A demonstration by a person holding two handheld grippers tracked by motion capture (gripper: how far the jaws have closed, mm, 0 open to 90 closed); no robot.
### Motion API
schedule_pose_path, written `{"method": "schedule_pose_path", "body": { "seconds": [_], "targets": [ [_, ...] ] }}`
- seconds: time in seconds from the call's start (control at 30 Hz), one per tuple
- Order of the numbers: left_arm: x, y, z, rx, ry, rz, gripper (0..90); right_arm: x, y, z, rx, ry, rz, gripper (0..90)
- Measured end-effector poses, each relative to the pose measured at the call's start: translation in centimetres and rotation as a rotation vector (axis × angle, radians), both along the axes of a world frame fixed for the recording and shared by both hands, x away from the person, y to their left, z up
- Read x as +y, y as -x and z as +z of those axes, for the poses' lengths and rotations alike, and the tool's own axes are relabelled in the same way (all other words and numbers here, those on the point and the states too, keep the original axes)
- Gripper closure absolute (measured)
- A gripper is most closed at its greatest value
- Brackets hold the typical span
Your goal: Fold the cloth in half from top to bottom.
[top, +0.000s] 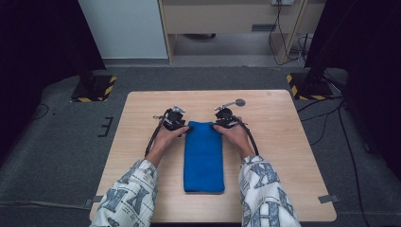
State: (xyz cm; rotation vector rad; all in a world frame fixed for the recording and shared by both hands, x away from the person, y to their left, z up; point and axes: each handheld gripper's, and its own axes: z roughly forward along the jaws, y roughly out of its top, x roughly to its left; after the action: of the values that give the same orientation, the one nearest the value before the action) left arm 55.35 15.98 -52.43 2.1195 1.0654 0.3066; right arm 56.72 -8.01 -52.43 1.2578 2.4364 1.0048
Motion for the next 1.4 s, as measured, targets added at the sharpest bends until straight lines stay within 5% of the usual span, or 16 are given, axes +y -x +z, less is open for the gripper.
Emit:
{"method": "schedule_pose_path", "body": {
  "seconds": [0.2, 0.4, 0.53, 1.4],
  "targets": [
    [-0.6, 0.1, -0.3, -0.008, -0.016, -0.016, 52.4, 0.8, 0.0, -0.1, -0.013, -0.003, 0.007, 61.4],
    [-1.2, 0.2, -0.2, -0.006, -0.022, -0.029, 74.1, 0.9, 0.1, -0.1, -0.001, -0.011, 0.013, 79.6],
    [-1.5, 0.6, 0.5, -0.028, -0.019, -0.037, 83.7, 1.0, 0.3, 0.2, -0.002, -0.017, 0.014, 83.9],
    [-1.5, 1.7, 3.7, -0.064, 0.024, -0.045, 85.0, -0.2, 2.3, 4.0, -0.077, -0.044, 0.03, 85.1]
  ]
}}
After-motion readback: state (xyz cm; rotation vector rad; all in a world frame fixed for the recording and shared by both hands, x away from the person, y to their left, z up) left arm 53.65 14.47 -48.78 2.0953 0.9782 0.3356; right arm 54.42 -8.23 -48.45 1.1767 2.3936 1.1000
